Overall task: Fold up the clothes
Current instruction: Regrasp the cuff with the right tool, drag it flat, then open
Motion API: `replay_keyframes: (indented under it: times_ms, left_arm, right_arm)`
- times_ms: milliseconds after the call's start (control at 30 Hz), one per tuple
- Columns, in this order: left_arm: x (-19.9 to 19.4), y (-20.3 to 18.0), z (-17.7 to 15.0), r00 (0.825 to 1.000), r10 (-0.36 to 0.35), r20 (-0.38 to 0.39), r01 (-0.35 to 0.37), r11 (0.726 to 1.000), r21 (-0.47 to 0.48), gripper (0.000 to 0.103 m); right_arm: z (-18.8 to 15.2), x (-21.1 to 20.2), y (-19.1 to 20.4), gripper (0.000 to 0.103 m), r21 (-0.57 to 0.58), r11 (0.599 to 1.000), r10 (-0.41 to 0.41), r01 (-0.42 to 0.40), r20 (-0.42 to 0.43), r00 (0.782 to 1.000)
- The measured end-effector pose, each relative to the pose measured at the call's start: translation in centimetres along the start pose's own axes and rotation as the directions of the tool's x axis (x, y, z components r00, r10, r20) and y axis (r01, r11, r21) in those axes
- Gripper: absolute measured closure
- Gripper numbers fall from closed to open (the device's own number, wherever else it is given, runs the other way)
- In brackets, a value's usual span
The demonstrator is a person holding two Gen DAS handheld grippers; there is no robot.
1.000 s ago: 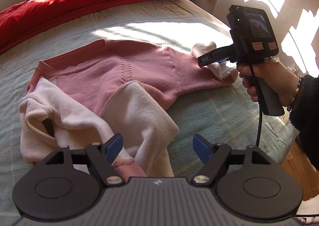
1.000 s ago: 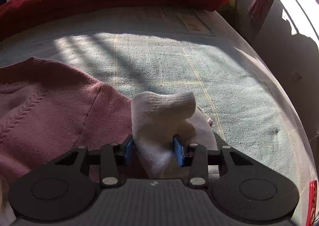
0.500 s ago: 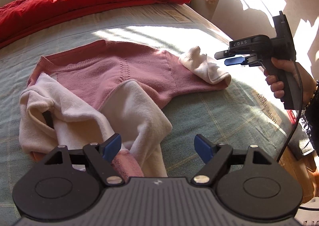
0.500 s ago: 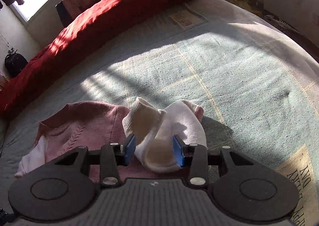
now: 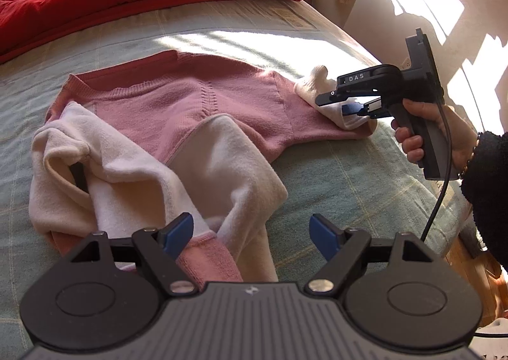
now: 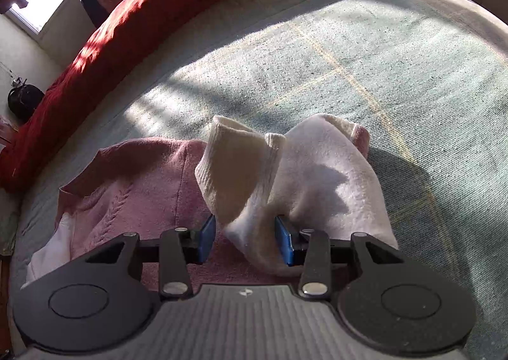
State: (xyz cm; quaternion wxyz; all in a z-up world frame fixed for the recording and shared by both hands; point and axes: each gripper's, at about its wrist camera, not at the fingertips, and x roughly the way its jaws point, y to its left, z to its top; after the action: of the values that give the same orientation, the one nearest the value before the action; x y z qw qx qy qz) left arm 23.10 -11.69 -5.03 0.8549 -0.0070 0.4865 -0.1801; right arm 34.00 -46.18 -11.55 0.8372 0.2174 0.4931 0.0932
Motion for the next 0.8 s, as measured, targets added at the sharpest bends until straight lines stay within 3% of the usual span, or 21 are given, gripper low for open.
replay_keyframes:
  times_ms: [33, 100, 400, 667, 800]
  left_arm:
    - [0.1, 0.0, 0.0, 1.0, 0.002, -0.003, -0.002, 1.0, -0.002, 0.023]
    - [0.2, 0.0, 0.0, 1.0, 0.003, -0.005, -0.003, 1.0, 0.001, 0.023]
    - [0.2, -0.5, 0.0, 1.0, 0.0, -0.005, 0.0, 1.0, 0.009, 0.023]
    - [-0.2, -1.1, -0.2, 1.0, -0.007, -0.001, 0.007, 1.0, 0.019, 0.022]
    - [-0.4, -1.2, -0.2, 1.0, -0.001, -0.003, 0.001, 1.0, 0.022, 0.022]
  right_arm:
    - [0.0, 0.0, 0.2, 0.064, -0.018, 1.0, -0.003, 0.004, 0.006, 1.0]
    - [-0.1, -0.2, 0.5, 0.094, -0.054, 0.998, -0.009, 0.01, 0.019, 1.0]
    - [1.4, -6.0, -1.1, 0.094, -0.129, 0.982, -0.125, 0.141, 0.128, 0.984]
    - [2.2, -10.5, -5.9, 0.094, -0.072, 0.934, -0.329, 0.351, 0.217, 0.919]
    - [2.5, -11.3, -7.6, 0.094, -0.04, 0.91, -0.392, 0.412, 0.237, 0.889]
